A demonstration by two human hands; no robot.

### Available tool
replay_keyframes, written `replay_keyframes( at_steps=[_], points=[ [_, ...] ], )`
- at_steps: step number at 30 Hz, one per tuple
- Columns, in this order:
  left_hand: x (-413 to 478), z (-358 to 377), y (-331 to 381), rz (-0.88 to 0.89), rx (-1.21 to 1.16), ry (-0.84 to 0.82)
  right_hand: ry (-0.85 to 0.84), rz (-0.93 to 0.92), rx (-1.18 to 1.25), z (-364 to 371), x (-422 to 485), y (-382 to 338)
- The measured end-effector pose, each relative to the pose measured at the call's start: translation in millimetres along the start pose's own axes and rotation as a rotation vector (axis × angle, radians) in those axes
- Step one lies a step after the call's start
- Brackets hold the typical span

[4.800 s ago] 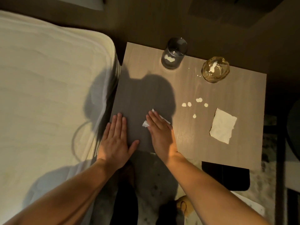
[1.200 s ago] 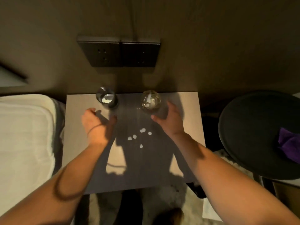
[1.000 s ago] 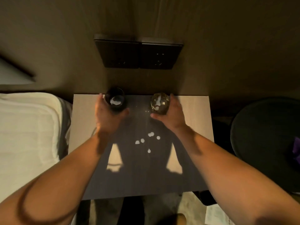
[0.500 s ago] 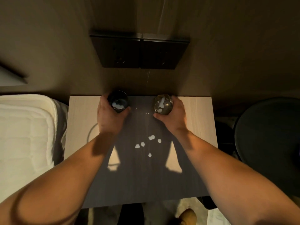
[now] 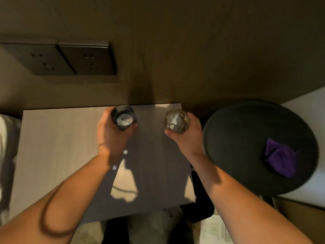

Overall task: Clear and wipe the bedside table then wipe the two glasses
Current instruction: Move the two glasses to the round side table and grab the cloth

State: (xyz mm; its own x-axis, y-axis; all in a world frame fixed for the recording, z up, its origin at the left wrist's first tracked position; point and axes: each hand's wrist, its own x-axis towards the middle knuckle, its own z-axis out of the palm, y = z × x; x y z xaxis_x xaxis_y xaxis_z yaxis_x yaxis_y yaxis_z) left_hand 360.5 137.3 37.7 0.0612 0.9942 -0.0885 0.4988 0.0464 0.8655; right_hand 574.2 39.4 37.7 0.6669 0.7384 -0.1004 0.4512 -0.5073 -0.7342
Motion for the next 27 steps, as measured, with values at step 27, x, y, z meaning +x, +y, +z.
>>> replay_keyframes(
  at_steps=[27],
  points=[
    [-139.1,282.9,144.8,0.061,0.075,-0.297,-0.072,0.120,-0.146,-225.9,89.0,201.2]
  ],
)
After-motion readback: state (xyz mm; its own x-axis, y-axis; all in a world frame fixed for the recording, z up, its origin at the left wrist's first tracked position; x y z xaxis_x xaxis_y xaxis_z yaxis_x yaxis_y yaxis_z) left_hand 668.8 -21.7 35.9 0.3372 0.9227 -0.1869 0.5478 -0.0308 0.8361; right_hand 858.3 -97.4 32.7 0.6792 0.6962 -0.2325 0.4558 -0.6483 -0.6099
